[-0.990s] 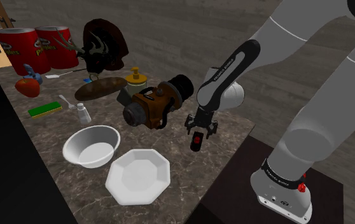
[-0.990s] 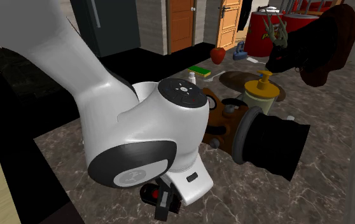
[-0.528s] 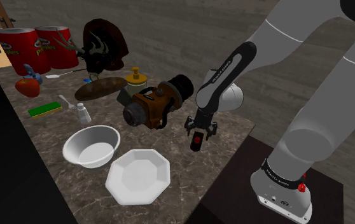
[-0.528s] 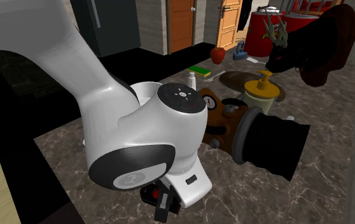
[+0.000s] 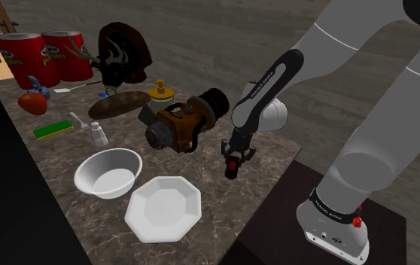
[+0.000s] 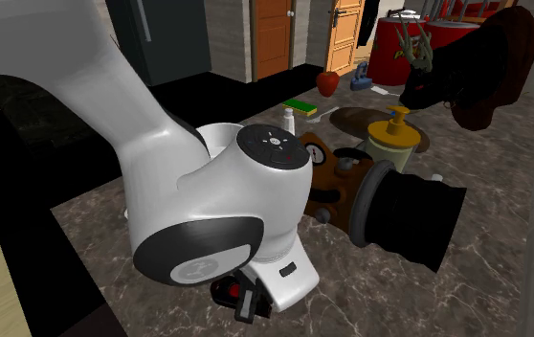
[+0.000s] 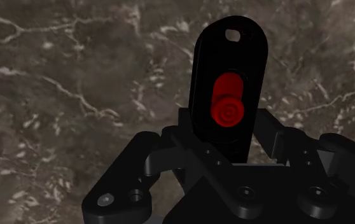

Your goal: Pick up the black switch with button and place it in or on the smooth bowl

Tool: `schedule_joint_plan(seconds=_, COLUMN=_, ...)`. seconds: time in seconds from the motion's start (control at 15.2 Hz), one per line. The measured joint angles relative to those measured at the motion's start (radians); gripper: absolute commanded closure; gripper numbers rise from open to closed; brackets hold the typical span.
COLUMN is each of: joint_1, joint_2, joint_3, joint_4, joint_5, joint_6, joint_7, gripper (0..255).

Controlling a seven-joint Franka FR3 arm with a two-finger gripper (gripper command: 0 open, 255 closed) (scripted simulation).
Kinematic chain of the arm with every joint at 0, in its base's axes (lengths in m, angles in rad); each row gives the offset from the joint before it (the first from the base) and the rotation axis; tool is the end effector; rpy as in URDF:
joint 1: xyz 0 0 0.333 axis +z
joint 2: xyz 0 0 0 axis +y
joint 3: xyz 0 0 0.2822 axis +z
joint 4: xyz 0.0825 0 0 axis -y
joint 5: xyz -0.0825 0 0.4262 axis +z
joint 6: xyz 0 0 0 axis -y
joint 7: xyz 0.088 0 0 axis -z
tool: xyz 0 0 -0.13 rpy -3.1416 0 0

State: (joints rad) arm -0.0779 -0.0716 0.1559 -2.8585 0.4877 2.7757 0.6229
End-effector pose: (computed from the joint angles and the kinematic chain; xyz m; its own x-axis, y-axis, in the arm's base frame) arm 0.3703 0.0096 0.1168 0.5389 -0.8329 -0.1255 -0.8422 -0.5302 -0.0977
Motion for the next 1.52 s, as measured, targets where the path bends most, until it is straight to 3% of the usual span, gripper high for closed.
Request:
schedule_joint_plan(seconds=0.33, joint_1=-0.003, joint_2=-0.025, joint_3=0.001, joint_4=-0.003, joint_5=-0.016, joint_6=-0.022, joint_7=0.017, gripper=255)
schedule_joint_plan(seconds=1.52, joint_1=-0.054, joint_2=-0.332, joint_3=0.004, joint_4=0.030, joint_5=-0.150, joint_6=-0.358, joint_7=0.140, gripper=255)
